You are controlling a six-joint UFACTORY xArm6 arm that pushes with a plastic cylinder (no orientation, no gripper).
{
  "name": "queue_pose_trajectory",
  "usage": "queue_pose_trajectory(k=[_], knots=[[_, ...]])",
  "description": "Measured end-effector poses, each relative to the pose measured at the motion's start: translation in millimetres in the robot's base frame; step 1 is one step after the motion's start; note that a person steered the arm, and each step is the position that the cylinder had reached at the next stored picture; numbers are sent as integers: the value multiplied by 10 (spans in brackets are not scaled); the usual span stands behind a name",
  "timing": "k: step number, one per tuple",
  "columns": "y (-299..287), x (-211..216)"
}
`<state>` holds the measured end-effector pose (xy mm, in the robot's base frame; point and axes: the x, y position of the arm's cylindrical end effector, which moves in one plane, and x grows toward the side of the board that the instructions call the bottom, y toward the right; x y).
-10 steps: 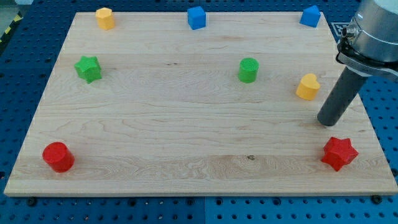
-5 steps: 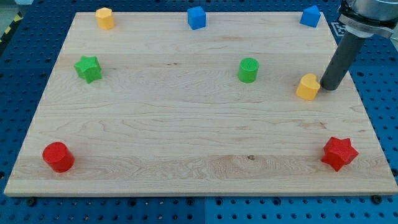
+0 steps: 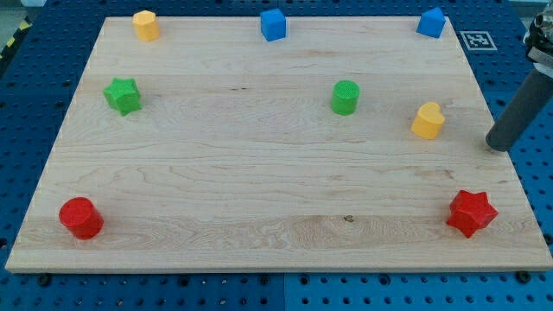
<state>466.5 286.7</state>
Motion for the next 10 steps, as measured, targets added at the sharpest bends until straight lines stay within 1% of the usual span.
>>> queue_pose_trajectory(k=[1, 2, 3, 4, 5, 6, 7, 8, 10], knots=[[0, 0], [0, 119], [-1, 512], [-161, 849], [-177, 879], [-349, 888], [-537, 1002], [-541, 1117], [-622, 1154]])
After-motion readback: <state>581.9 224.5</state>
